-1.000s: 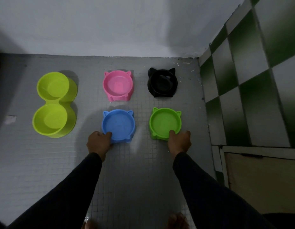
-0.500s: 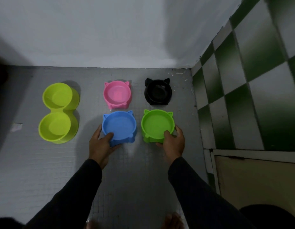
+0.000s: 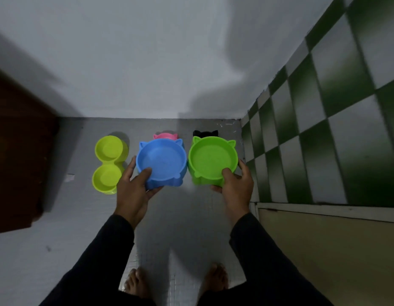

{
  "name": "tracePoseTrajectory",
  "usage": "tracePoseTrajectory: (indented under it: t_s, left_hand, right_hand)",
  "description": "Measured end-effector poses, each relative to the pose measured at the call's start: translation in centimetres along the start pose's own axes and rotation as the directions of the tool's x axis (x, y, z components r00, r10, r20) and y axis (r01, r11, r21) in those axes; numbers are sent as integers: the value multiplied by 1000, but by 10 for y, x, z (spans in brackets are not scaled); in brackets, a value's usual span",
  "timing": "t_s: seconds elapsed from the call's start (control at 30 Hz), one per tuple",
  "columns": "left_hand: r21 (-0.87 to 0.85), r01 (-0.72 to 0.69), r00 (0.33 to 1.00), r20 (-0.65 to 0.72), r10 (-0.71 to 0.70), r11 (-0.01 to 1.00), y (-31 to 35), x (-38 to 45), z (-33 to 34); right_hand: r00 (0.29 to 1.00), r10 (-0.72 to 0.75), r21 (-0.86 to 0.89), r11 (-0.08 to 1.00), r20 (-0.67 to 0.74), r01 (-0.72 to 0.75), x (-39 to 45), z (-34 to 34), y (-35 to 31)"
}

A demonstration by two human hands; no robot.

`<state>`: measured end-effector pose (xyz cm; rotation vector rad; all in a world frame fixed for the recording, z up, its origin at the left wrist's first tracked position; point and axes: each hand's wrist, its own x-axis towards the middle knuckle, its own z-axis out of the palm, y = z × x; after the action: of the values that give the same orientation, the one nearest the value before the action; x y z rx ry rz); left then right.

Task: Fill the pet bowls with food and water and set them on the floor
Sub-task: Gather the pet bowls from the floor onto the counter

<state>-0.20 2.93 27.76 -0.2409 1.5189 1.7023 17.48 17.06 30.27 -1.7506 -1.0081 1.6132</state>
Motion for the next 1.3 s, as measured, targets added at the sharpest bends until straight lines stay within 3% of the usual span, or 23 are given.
tracePoseTrajectory:
  t_s: [0.63, 0.97, 1.3]
  left_hand:
    - [-32, -147, 987, 52, 149, 989, 310, -297, 81]
    - [-119, -253, 960, 93, 264, 960, 406, -366, 117]
    - [-169, -334, 909, 201, 364, 927, 461, -412, 156]
  right_hand:
    - [988, -121, 261, 961, 95, 92, -281, -73, -332]
    - [961, -253, 374, 907, 113, 194, -354, -94, -433]
    - [924, -362, 504, 825, 121, 257, -400, -123, -500]
